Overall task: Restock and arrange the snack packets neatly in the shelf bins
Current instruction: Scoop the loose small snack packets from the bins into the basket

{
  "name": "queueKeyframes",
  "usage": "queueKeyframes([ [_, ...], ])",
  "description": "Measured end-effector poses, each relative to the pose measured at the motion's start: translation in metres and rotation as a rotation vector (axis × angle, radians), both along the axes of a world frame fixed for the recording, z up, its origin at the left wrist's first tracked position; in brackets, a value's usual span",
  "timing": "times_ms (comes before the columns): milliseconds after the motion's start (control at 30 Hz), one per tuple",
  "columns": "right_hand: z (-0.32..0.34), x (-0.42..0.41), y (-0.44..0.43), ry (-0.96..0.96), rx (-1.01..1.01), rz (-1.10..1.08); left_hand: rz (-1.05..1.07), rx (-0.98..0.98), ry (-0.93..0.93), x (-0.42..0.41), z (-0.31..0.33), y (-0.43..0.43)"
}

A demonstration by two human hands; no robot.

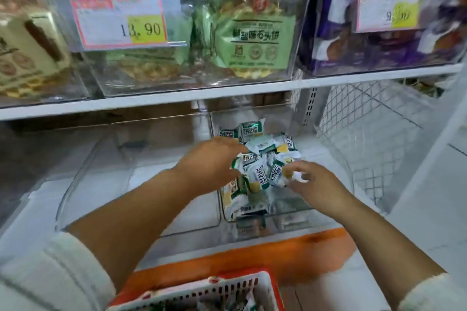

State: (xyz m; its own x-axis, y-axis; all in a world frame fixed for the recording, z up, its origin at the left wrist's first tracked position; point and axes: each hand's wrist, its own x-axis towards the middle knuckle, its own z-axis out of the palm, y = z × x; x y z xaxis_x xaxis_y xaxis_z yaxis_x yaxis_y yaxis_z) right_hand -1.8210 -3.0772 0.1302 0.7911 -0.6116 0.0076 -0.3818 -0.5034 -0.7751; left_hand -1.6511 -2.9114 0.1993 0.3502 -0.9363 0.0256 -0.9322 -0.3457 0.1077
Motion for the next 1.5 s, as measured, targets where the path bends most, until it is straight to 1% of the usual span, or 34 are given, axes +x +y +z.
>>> queueKeyframes([
  [67,-0.009,0.019,-0.017,0.112,-0.046,0.068,0.013,0.065,0.026,0.020,-0.004,-0.027],
  [167,-0.024,0.048,-0.032,0.190,-0.047,0.073,0.025,0.111,0.061,0.041,-0.019,-0.060],
  [267,-0.036,0.066,-0.041,0.307,-0.175,0.120,-0.005,0.183,0.031,0.055,-0.031,-0.090],
  [333,-0.039,0.075,-0.040,0.359,-0.217,0.155,-0.022,0.205,0.064,0.064,-0.037,-0.109],
  [433,-0.047,0.084,-0.039,0.378,-0.173,0.177,-0.019,0.171,0.175,0.069,-0.049,-0.129],
  [500,-0.052,0.085,-0.042,0.369,-0.180,0.176,-0.007,0.157,0.206,0.069,-0.059,-0.136],
  [667,-0.036,0.069,-0.049,0.381,-0.116,0.270,0.033,0.151,0.281,0.074,-0.060,-0.137],
  [733,-0.031,0.062,-0.055,0.390,-0.085,0.259,0.067,0.138,0.347,0.072,-0.057,-0.134],
  [800,-0.029,0.056,-0.061,0.346,-0.061,0.191,0.126,0.070,0.427,0.068,-0.054,-0.130],
  [900,-0.028,0.053,-0.062,0.104,-0.006,0.030,0.209,-0.165,0.515,0.066,-0.043,-0.123],
  [967,-0.029,0.055,-0.061,0.025,-0.016,-0.061,0.261,-0.307,0.550,0.067,-0.033,-0.115],
  [1033,-0.031,0.058,-0.062,0.025,-0.010,-0.085,0.279,-0.363,0.588,0.066,-0.021,-0.106],
  [1200,-0.036,0.067,-0.065,0.037,0.098,-0.084,0.242,-0.327,0.554,0.069,-0.005,-0.092],
  [1400,-0.042,0.077,-0.071,0.145,0.204,-0.053,0.244,-0.367,0.673,0.064,-0.007,-0.089],
  [1500,-0.045,0.077,-0.072,0.180,0.233,-0.037,0.258,-0.418,0.780,0.059,-0.006,-0.076],
])
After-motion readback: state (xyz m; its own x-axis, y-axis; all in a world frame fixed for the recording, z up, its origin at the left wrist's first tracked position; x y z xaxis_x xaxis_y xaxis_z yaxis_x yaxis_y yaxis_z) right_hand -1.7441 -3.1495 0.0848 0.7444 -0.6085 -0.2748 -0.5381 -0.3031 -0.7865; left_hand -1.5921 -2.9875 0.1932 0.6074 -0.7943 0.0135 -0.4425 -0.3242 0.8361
